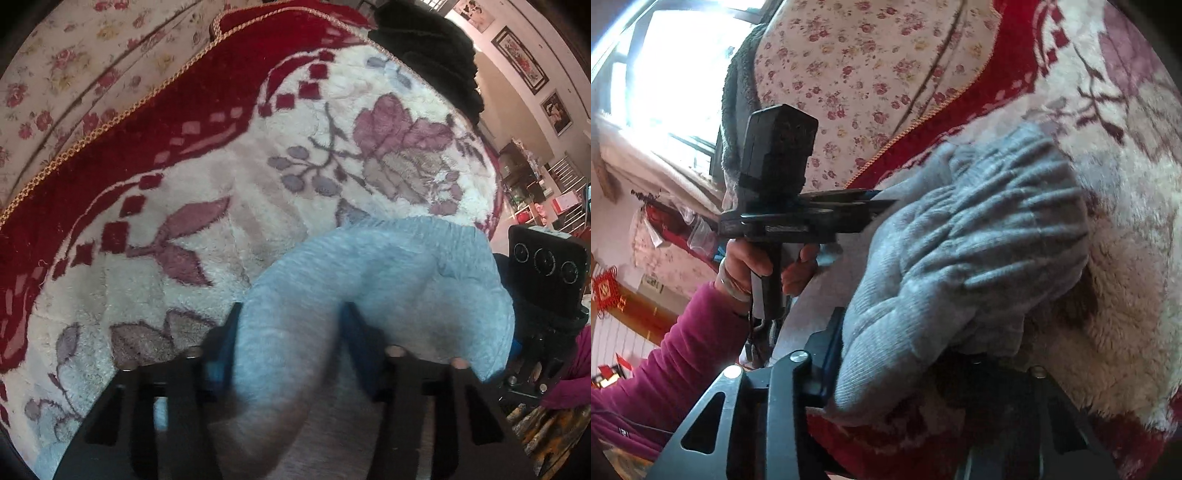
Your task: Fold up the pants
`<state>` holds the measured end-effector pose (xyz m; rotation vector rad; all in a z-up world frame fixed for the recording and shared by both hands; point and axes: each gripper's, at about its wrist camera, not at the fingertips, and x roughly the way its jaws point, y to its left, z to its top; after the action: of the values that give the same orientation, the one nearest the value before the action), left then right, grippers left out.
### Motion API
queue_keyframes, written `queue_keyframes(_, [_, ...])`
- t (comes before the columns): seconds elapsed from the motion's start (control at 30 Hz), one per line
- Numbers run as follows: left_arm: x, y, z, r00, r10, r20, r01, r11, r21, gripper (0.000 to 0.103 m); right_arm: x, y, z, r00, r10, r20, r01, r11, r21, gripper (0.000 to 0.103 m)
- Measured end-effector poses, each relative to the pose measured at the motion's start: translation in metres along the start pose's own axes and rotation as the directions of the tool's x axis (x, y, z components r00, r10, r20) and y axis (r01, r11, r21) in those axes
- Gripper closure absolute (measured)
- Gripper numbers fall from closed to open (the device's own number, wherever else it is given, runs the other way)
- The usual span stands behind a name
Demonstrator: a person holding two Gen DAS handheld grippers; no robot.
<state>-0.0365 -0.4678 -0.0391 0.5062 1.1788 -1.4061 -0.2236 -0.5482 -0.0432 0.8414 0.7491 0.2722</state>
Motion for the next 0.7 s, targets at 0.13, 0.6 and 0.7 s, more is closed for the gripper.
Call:
queue_keyframes(0.13, [-0.013,-0.007,-0.001,0.999,-0.010,0.040,0.009,1.000,0.026,0.080,-0.005,0.018,0.007,1.000,0.007,0.017,-0.006,0.999,-0.045,0.064])
queue_keyframes(0.6, [-0.137,-0.019,-0.027,0.950,0.028,0.311,-0.030,1.000,0.001,0.089,-0.012,0.129,0.029,0.997,0.065,0.051,-0.046,0.949,-0.311,0.065])
queue_keyframes(0.7, [-0.175,-0.014,-0.046,0.925,0.052,0.375,-0.044,0.999,-0.029,0.089,-0.005,0.162,0.030,0.996,0.077,0.036,-0.058,0.925,-0.375,0.065])
